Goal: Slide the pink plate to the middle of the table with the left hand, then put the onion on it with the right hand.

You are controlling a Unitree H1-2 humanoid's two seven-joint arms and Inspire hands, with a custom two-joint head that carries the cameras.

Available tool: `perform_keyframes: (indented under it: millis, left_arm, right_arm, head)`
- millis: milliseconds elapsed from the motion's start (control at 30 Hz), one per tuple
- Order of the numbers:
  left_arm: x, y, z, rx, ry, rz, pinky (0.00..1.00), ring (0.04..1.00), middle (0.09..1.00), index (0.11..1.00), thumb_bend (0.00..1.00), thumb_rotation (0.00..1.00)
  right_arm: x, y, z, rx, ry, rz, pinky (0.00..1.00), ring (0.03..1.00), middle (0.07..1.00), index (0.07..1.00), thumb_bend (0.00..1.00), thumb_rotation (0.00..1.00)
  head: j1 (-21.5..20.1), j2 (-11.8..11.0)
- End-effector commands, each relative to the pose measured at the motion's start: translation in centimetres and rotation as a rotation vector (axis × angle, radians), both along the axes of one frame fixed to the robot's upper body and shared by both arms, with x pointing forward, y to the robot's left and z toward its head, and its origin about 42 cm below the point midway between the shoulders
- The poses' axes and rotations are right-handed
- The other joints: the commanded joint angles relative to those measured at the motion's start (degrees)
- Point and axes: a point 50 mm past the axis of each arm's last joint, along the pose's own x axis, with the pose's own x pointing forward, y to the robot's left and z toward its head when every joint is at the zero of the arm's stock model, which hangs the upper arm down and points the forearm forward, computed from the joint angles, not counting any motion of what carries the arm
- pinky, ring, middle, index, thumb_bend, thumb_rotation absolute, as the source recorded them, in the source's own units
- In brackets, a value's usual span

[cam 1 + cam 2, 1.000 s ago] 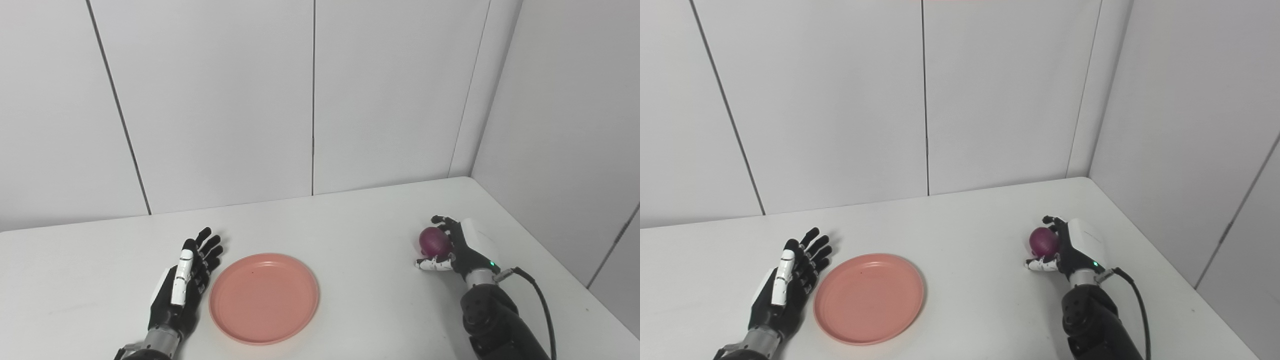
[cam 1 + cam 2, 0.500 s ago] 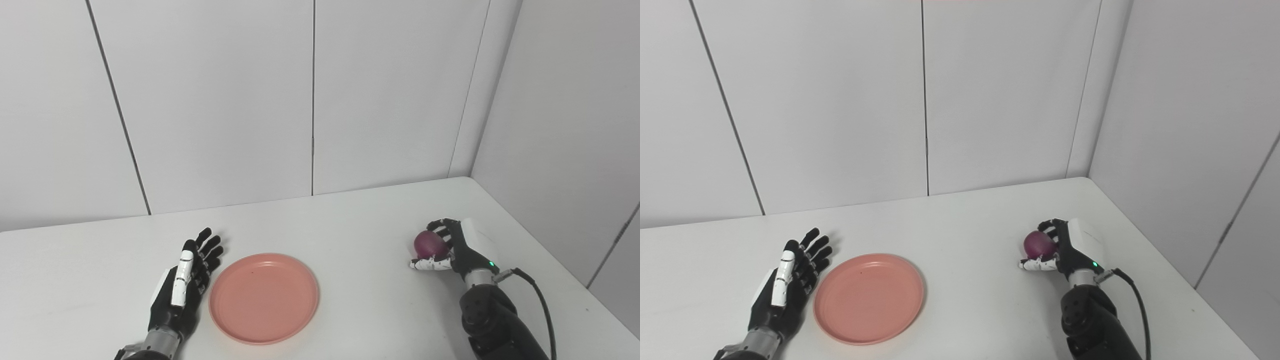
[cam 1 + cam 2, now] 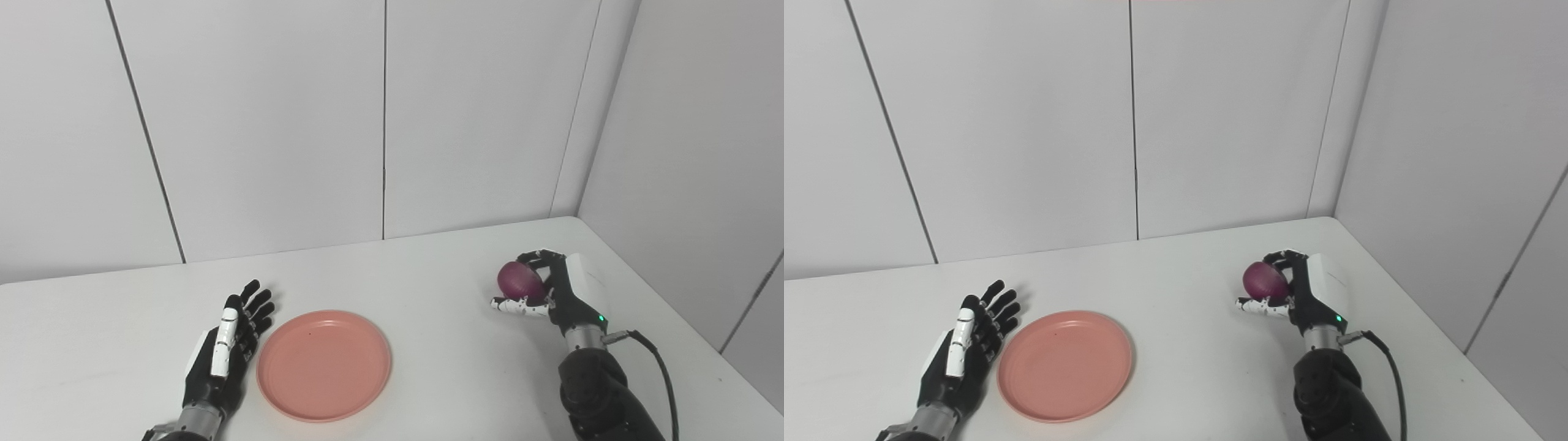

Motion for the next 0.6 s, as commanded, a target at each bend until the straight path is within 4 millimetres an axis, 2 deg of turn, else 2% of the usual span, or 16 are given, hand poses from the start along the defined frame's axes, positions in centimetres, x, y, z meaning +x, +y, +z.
perform_keyframes:
  millis: [0,200,300,400,533,567]
  left_arm:
    - [0.3,-0.6,1.0,-0.015,-0.040,-0.007,0.95,0.933,0.933,0.924,0.62,1.00]
    - [0.1,-0.9,1.2,-0.003,-0.051,-0.004,0.96,0.933,0.935,0.927,0.61,1.00]
    - [0.0,-1.2,1.3,-0.007,-0.051,-0.001,0.96,0.931,0.934,0.928,0.60,1.00]
    - [0.0,-1.5,1.3,-0.005,-0.046,0.001,0.96,0.930,0.934,0.930,0.61,1.00]
    - [0.0,-2.0,1.4,-0.001,-0.047,-0.002,0.96,0.936,0.938,0.934,0.61,1.00]
    - [0.0,-2.1,1.4,0.002,-0.047,-0.002,0.96,0.936,0.939,0.936,0.62,1.00]
  right_arm:
    - [0.6,1.4,3.0,-0.013,-0.127,0.092,0.16,0.253,0.473,0.486,0.52,0.00]
    - [0.7,5.9,4.2,0.022,-0.162,0.268,0.17,0.249,0.473,0.486,0.52,0.00]
    - [0.7,7.9,4.6,0.062,-0.159,0.337,0.13,0.196,0.470,0.486,0.52,0.00]
    - [1.0,10.3,5.0,0.063,-0.154,0.411,0.13,0.194,0.470,0.486,0.52,0.00]
    - [1.5,12.5,5.0,0.082,-0.125,0.493,0.12,0.186,0.471,0.487,0.52,0.00]
    - [1.6,12.8,4.9,0.084,-0.121,0.507,0.16,0.239,0.473,0.487,0.52,0.00]
  head:
    - [0.05,0.08]
    - [3.10,0.20]
    - [4.25,0.10]
    - [5.74,0.14]
    - [7.22,-0.10]
    - [7.33,-0.09]
